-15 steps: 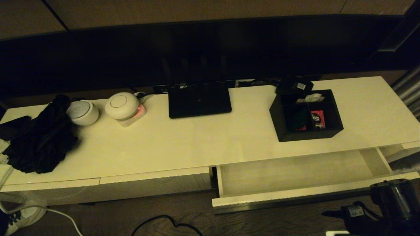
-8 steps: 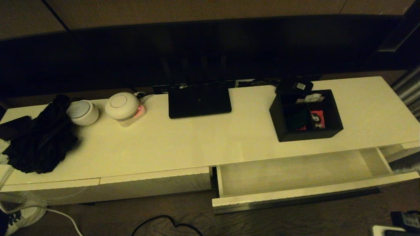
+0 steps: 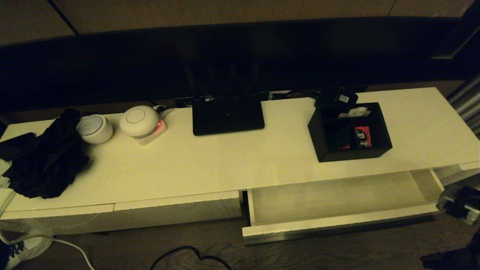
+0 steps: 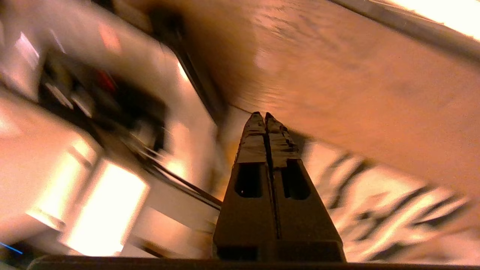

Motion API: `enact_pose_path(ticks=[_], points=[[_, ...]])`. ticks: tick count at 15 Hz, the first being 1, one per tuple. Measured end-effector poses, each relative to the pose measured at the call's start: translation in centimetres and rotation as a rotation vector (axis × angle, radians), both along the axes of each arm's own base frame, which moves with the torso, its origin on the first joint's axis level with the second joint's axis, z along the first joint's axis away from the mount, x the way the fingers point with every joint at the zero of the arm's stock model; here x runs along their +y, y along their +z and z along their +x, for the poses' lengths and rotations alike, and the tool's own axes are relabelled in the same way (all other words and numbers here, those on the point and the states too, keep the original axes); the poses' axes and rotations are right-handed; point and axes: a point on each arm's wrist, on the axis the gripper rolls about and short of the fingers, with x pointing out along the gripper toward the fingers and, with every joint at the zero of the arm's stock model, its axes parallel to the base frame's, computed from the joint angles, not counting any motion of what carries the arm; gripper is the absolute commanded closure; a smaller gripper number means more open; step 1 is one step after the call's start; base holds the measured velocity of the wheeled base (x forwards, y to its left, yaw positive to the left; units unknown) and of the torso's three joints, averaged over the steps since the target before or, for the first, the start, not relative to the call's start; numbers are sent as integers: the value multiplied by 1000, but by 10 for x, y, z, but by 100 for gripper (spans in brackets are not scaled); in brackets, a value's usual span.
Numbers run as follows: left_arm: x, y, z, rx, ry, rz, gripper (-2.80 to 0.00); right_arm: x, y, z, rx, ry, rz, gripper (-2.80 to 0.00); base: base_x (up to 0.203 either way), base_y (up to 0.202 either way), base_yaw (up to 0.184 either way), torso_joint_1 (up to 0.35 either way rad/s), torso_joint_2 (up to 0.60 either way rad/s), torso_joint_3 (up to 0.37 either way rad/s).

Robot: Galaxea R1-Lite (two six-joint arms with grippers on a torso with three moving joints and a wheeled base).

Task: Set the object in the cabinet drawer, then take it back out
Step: Open the drawer

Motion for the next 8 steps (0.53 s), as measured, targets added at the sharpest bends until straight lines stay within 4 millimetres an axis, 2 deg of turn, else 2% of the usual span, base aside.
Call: enact_pose_path(ticks=[4,8], points=[[0,0,0,0,0,0,0,18,6,43,87,-263,105,0,0,0,0,0,0,0],[0,0,0,0,0,0,0,38,-4,84,102,-367,127,0,0,0,0,0,0,0]])
